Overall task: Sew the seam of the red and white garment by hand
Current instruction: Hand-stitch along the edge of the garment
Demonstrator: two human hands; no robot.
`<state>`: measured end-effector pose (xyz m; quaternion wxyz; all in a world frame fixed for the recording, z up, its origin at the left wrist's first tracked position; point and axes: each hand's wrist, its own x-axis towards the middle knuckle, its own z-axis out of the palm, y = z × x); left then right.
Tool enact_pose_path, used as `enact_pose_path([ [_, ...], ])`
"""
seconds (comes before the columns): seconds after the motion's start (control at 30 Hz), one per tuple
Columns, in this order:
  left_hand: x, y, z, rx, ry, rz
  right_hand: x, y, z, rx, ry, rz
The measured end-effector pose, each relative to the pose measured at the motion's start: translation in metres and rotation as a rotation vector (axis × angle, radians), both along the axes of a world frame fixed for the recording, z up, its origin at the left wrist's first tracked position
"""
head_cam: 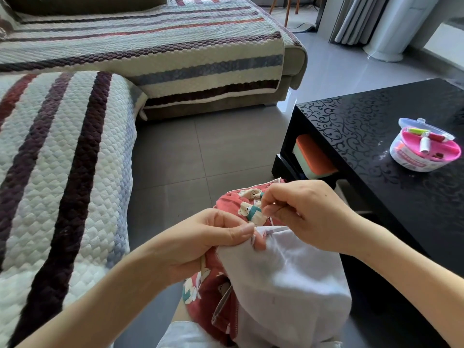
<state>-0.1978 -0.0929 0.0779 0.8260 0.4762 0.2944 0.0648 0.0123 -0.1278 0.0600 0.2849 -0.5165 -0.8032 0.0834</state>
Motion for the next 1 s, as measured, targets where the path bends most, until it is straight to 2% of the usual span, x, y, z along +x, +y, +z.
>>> enact_pose_path([
  [0.13,-0.001,-0.002,0.004,-0.073,-0.074,-0.045,0.012,0.008,-0.011,0.252,-0.179,-0.06],
  [0.27,0.0,-0.005,0.007,-0.113,-0.109,-0.061,0.026,0.017,-0.02,0.255,-0.21,-0.203],
  [0.37,0.001,-0.004,0.006,-0.054,-0.07,-0.025,0.023,0.015,-0.018,0.212,-0.071,-0.304],
  [0.43,0.003,-0.002,0.003,0.035,-0.034,0.04,0.016,0.008,-0.012,0.093,0.144,-0.305],
  [0.53,0.005,0.0,0.0,0.096,-0.071,0.151,0.0,-0.009,-0.008,-0.06,0.469,-0.14],
  [0.7,0.006,0.002,0.0,0.13,-0.123,0.23,-0.014,-0.014,-0.009,-0.443,0.777,0.082],
  [0.8,0.005,0.003,0.002,0.113,-0.153,0.261,-0.013,-0.012,-0.005,-0.559,0.867,0.115],
  [1.0,0.004,0.007,0.008,0.084,-0.158,0.379,-0.014,-0.013,-0.003,-0.618,0.815,0.056],
])
